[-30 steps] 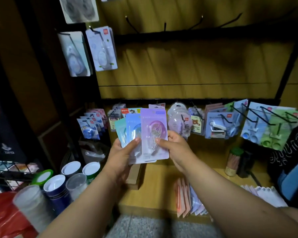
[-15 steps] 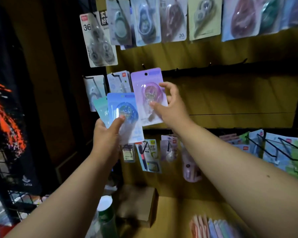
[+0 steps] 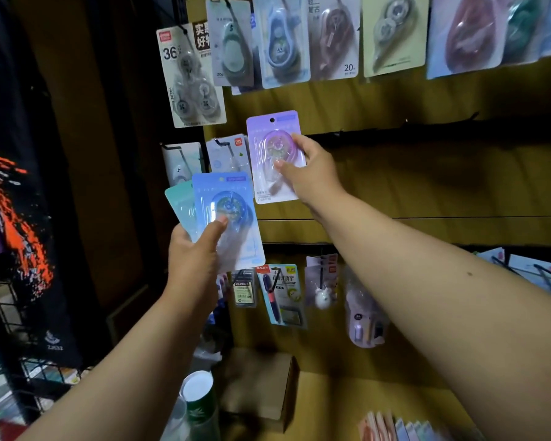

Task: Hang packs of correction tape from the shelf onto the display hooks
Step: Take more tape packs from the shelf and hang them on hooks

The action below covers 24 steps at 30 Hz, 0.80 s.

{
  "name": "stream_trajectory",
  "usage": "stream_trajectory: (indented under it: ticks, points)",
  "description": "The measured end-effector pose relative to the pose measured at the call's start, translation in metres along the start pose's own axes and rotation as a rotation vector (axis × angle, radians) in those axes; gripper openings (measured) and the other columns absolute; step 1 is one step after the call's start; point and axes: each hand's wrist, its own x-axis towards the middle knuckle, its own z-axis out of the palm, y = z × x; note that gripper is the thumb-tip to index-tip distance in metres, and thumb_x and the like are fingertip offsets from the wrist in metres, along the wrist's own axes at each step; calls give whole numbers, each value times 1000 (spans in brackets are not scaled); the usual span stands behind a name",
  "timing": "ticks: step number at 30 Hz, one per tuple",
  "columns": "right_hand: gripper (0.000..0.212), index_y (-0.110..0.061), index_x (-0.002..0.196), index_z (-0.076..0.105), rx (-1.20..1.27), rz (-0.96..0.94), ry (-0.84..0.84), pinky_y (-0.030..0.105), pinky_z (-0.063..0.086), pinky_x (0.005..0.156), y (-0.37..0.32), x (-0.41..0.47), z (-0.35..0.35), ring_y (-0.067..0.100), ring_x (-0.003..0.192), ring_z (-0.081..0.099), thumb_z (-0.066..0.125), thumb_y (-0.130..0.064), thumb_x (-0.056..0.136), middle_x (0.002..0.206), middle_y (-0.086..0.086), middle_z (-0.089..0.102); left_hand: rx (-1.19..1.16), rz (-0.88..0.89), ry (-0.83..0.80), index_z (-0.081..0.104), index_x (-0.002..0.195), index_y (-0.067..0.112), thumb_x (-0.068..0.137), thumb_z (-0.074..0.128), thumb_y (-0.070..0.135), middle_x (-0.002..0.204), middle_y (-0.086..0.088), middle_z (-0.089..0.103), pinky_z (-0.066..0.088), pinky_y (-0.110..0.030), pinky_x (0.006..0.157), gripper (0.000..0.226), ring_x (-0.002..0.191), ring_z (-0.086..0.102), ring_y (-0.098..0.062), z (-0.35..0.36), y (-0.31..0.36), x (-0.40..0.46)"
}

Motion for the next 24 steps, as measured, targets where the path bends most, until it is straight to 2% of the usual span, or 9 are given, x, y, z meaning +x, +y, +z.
stream_trajectory:
  ticks: [3,7,11,13,15,18,20,22,24]
  points:
    - [62,-14,142,43,-9,14,19,17,37,93,0,0,3,14,126,48,69,-11,86,141,1,51,-3,-9,-9,55,125,16,89,67,24,114,-4,69,57,-37,70,39,97,71,-23,-2,1,0]
    - [60,-16,141,44,-1,51,64,19,40,89,6,-2,6,17,126,50,69,-13,86,139,1,53,-25,-9,-33,54,127,14,91,65,22,115,-5,69,57,-33,66,39,96,72,-22,0,3,-2]
    - [63,-16,145,39,-98,85,32,17,39,90,5,4,6,20,128,48,66,-14,88,143,2,48,-37,-15,-41,52,128,12,91,65,22,117,-7,68,57,-29,63,40,95,72,-21,3,6,-5]
    - [64,-15,146,35,-166,119,-32,27,43,100,5,10,4,25,128,48,64,-17,89,145,5,45,-50,-19,-41,52,128,11,92,65,21,118,-8,68,57,-28,62,40,95,72,-22,6,8,-6]
    - [57,-15,143,38,-216,172,-118,37,45,101,4,12,2,29,124,49,60,-25,92,143,8,46,-75,-19,-48,53,128,10,92,64,18,118,-9,69,57,-28,62,39,94,73,-22,10,11,-7]
    - [63,-23,141,39,-353,245,-142,41,42,103,8,7,-1,30,127,44,54,-52,87,142,8,44,-97,-33,-71,53,128,9,92,64,16,116,-9,70,57,-28,61,38,92,73,-21,15,16,-8]
    - [73,-22,143,35,-266,237,-148,42,41,104,9,-4,-1,28,130,43,54,-60,84,143,6,43,-102,-28,-104,54,127,10,92,63,15,116,-9,70,57,-29,62,37,93,73,-22,20,19,-8]
    - [76,-20,144,32,-115,223,-205,40,45,101,10,-19,-1,26,126,49,61,-55,84,142,7,47,-99,-4,-147,56,126,10,92,63,12,115,-10,71,57,-28,63,34,94,73,-23,25,21,-9]
    - [78,-20,144,31,-62,172,-245,36,51,92,11,-33,-3,23,111,59,70,-45,80,122,8,60,-78,24,-185,58,123,9,92,63,10,111,-10,72,57,-26,64,32,92,73,-23,31,23,-11]
